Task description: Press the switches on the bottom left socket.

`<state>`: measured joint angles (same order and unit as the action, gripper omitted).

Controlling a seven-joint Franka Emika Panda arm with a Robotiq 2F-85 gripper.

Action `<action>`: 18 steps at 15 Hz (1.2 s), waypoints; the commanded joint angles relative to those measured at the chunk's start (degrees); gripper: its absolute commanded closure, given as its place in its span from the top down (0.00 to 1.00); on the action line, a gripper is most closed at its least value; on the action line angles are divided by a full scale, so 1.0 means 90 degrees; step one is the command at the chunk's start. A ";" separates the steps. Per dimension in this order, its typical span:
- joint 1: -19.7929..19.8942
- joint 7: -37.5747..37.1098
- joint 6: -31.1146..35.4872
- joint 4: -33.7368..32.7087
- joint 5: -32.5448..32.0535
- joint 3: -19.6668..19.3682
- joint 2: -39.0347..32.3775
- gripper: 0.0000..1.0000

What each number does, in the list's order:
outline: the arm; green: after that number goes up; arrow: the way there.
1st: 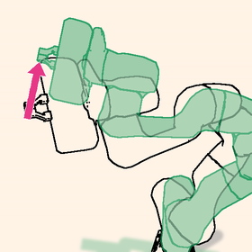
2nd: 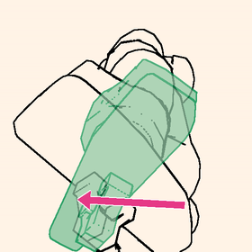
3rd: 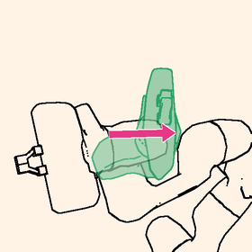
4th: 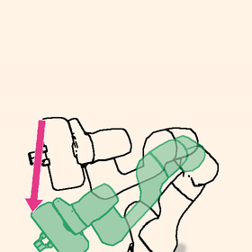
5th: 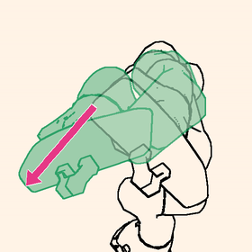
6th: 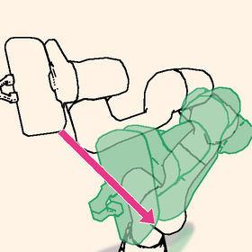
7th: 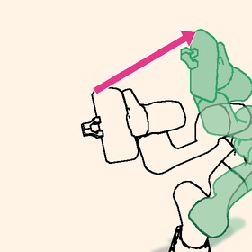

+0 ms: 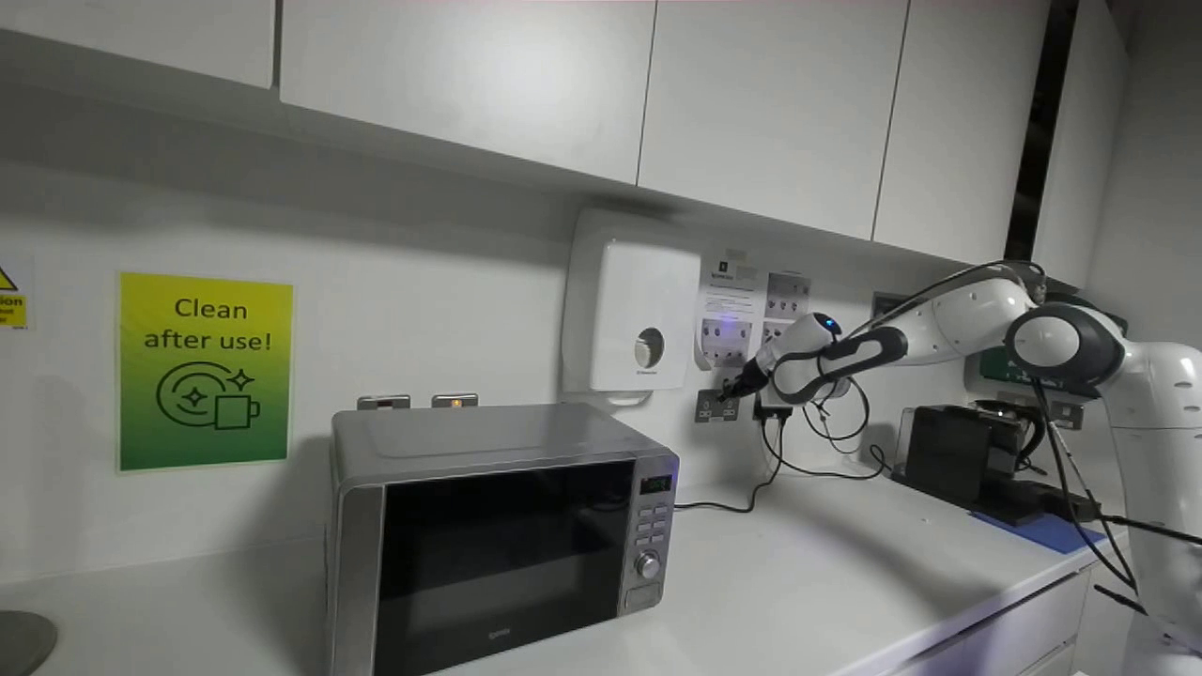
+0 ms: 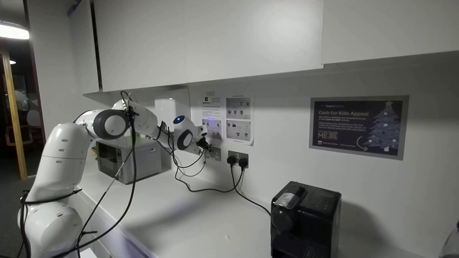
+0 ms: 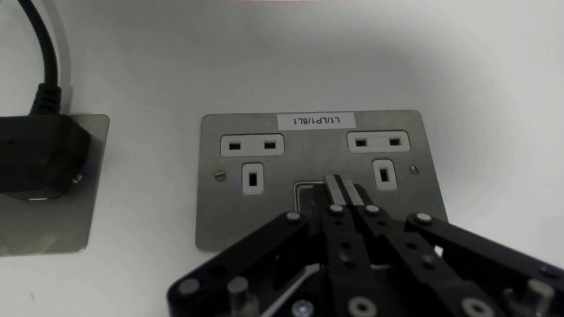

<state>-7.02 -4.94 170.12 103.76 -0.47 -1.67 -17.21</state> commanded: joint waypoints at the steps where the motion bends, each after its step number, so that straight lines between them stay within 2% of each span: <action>1: -0.0157 -0.0204 0.0097 0.0012 -0.0202 -0.0214 -0.0001 0.00; 18: -0.0539 -0.0367 0.0092 -0.0171 -0.0229 -0.0565 -0.0196 0.00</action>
<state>-10.36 -6.06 170.12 103.50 -0.87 -4.98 -18.27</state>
